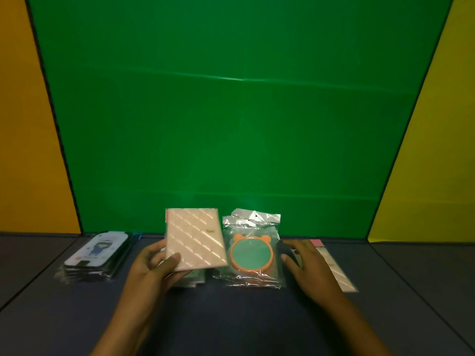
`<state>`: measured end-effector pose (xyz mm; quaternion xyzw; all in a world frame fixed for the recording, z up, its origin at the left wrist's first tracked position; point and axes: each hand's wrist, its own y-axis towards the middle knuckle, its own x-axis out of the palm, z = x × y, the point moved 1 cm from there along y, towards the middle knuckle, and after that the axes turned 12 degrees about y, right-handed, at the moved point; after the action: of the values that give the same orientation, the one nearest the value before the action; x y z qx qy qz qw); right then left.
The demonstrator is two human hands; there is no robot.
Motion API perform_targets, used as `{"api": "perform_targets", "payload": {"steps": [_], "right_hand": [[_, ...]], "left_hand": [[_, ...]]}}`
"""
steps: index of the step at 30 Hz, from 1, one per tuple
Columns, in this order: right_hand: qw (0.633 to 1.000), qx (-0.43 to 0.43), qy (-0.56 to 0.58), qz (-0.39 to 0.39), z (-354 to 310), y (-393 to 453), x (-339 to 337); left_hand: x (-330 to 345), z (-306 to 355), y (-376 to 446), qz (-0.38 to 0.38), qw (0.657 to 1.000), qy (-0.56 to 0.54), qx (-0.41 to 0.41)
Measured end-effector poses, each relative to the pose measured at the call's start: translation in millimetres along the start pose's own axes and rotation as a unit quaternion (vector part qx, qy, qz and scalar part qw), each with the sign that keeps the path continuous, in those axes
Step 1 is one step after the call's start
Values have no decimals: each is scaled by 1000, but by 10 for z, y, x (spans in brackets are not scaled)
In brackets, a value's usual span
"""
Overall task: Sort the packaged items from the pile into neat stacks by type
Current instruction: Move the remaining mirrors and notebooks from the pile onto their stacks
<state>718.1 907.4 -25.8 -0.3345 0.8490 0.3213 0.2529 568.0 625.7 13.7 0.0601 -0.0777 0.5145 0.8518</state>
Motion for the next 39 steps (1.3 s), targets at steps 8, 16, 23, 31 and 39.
{"api": "perform_targets", "payload": {"steps": [8,16,23,31,39], "right_hand": [[996,30,-84,15,337,-121,-405],[980,42,-193,-12,799,-112,-960],[979,63,-185,-50,1288,14,-1480],[985,65,-137,-84,1601,83,-1581],[989,30,-113,-95,1719,109,-1615]], "left_hand": [[460,-204,136,-34,999,-3,-21],[1343,-339,66,-48,999,24,-5],[2232,-601,-39,-41,994,99,17],[2745,-1083,-49,-56,923,380,40],[2858,-1257,-113,-44,743,647,167]]}}
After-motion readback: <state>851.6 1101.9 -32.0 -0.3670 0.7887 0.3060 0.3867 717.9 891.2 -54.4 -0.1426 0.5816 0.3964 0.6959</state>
